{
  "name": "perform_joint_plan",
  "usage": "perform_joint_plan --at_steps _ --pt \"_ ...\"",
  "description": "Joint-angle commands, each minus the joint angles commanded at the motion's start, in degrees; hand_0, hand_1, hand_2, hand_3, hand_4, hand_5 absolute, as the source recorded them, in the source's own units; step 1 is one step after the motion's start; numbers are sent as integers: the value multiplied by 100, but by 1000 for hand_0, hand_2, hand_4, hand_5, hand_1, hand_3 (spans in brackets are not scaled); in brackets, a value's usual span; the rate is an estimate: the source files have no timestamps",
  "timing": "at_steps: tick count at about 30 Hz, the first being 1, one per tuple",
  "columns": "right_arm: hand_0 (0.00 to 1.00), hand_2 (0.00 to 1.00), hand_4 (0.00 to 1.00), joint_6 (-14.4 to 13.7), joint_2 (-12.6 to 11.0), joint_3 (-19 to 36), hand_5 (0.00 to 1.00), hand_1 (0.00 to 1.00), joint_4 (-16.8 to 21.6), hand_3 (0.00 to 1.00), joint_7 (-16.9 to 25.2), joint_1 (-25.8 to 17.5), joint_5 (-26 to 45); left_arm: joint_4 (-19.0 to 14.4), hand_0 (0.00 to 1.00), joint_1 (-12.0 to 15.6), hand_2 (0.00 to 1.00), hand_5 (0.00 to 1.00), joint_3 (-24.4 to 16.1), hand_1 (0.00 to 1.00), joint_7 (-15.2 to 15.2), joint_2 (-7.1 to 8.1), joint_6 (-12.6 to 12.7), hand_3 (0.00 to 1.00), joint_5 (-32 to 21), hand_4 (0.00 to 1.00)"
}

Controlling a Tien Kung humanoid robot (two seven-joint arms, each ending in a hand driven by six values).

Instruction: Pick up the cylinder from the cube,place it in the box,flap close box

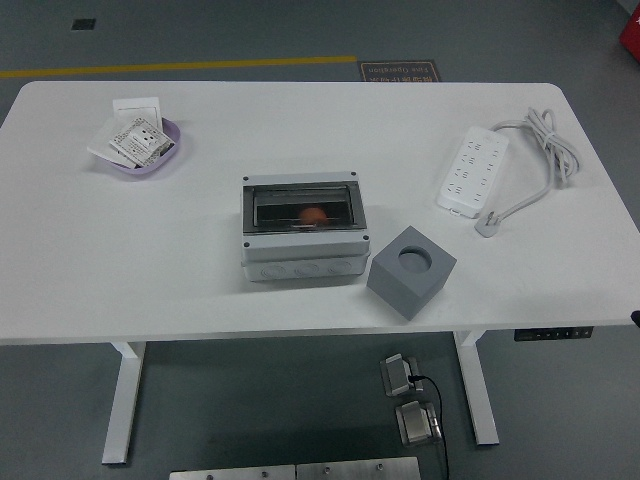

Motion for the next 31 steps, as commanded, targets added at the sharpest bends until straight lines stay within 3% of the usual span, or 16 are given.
perform_joint_plan --at_steps 18,27,31 --pt "710 660 928 -89 2 88 540 665 -77 664 -30 -13 -68 0 655 -13 579 425 20 664 -19 -42 -5 618 -41 725" --pt "710 661 923 -80 -285 -18 537 662 -5 670 3 96 233 0 655 -43 579 426 -23 664 -27 -53 -27 618 6 725" --pt "704 660 920 -92 -287 7 535 659 5 676 15 104 272 0 655 -63 579 426 -22 664 -29 -51 -25 618 -4 725"
